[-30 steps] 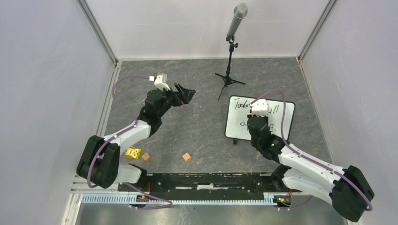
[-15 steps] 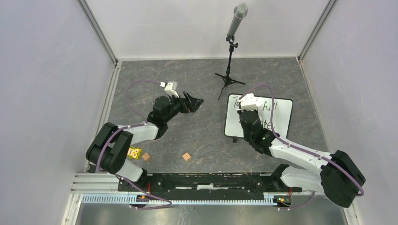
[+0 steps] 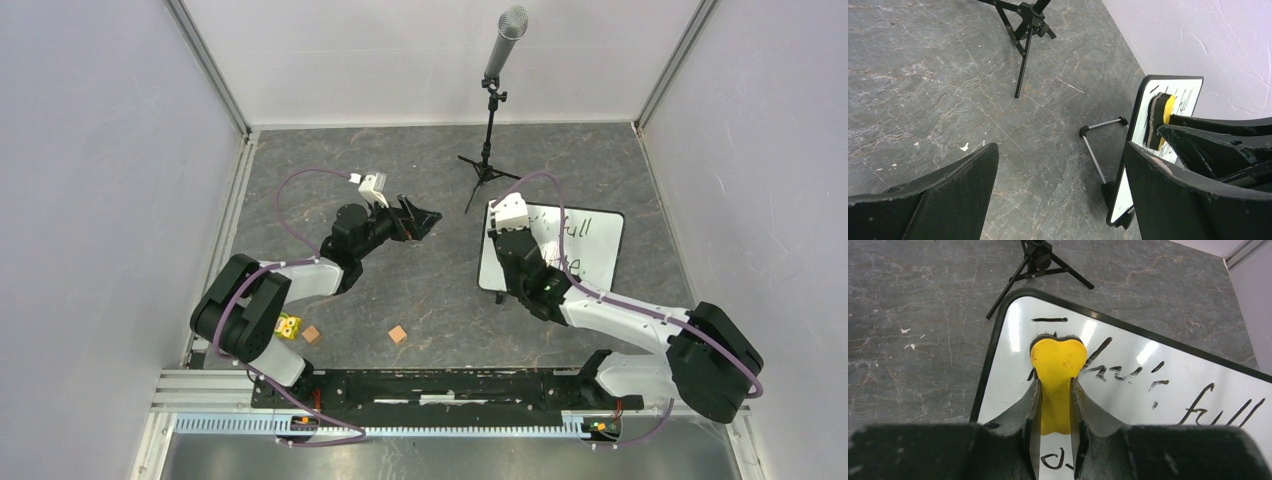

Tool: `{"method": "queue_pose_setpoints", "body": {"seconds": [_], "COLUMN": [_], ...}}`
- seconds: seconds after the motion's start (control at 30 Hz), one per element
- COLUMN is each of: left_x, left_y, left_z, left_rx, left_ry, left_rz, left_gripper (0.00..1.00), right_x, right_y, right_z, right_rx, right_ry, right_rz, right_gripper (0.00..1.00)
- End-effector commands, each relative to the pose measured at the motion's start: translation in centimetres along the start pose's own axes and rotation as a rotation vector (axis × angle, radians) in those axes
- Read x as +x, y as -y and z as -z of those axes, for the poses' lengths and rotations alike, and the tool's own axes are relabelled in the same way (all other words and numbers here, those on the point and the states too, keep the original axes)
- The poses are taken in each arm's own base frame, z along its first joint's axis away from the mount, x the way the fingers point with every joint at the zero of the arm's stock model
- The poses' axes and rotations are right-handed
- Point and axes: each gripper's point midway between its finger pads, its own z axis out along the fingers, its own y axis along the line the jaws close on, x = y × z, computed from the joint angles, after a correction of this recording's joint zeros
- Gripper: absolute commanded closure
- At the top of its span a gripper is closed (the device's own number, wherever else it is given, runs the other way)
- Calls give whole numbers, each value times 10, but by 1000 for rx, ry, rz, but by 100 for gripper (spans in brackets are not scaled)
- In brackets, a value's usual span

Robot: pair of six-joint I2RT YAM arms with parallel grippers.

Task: Erase the whiteboard

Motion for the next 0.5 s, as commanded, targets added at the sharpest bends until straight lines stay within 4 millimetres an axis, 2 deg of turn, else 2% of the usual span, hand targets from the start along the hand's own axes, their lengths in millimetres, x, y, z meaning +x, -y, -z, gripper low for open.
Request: {"method": "queue_pose_setpoints", "body": {"seconds": [0.0, 0.17, 0.47], "left_x": [-20, -22, -22], "left_y": [14, 13, 15], "left_z": [-7, -6, -4], "left_rx": [51, 39, 43], "left_ry": [63, 67, 68], "left_rz": [-67, -82, -85], "left_gripper": [0, 0, 0], "right_x": [-21, -3, 8], "right_y": [20, 48, 98], "right_z": [1, 4, 11], "right_rx": [50, 112, 232], "right_ry": [55, 26, -3], "right_rz": [-56, -45, -35], "right_gripper": [82, 81, 81]}}
